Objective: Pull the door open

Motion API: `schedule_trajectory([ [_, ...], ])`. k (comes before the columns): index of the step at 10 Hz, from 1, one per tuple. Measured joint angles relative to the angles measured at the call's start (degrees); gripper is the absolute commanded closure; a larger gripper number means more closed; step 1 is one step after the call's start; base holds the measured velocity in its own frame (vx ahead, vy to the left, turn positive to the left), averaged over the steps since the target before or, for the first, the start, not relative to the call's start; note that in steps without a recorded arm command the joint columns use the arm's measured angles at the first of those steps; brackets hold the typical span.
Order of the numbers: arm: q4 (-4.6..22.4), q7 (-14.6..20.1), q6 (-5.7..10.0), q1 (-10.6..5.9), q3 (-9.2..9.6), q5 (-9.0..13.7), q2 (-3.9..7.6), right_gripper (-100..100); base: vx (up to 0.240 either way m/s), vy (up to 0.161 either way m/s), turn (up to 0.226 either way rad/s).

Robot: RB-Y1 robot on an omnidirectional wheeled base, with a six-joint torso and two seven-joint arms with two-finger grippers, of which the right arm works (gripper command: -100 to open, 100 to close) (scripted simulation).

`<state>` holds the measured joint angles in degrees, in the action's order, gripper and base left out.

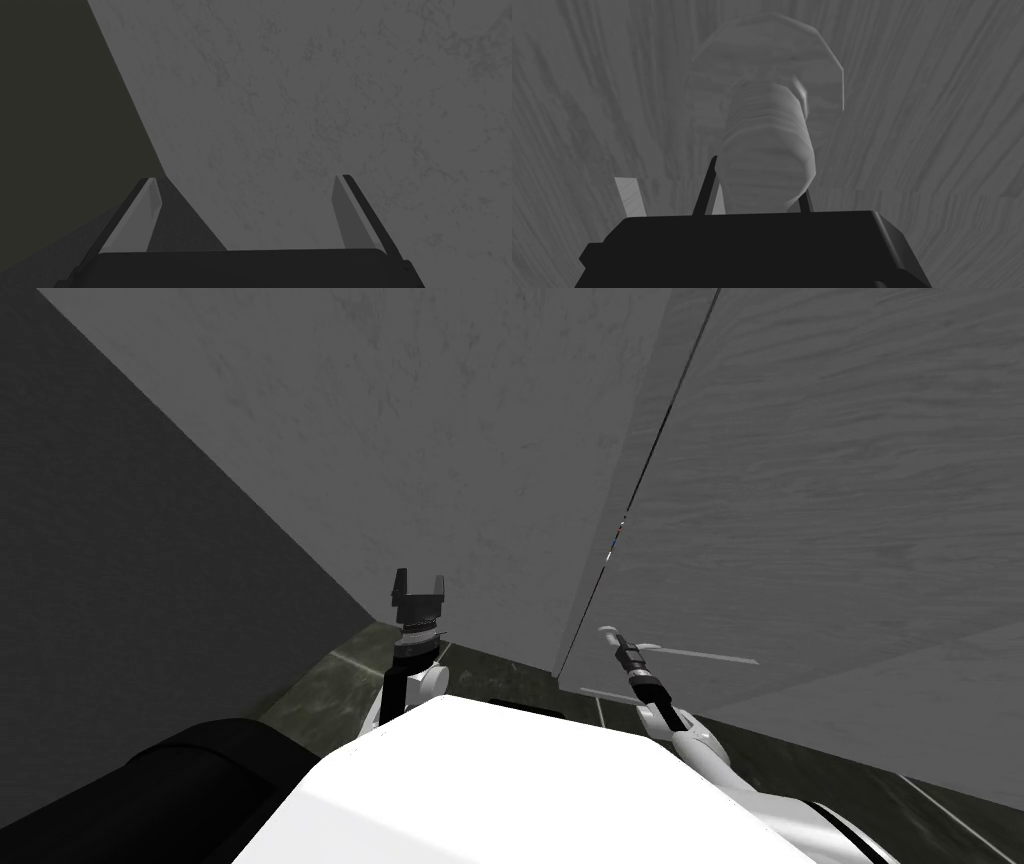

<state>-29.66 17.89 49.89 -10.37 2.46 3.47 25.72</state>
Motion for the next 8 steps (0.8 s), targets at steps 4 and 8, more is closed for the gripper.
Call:
schedule_trajectory([
  [4, 0.6, 3.34, 2.95, 1.21, 2.64, -1.42, 1.93, 100, -0.207, -0.095, 0.092],
  [8, 0.05, 5.14, 4.93, 2.82, 3.91, -1.95, 3.25, 100, -0.151, -0.058, 0.092],
])
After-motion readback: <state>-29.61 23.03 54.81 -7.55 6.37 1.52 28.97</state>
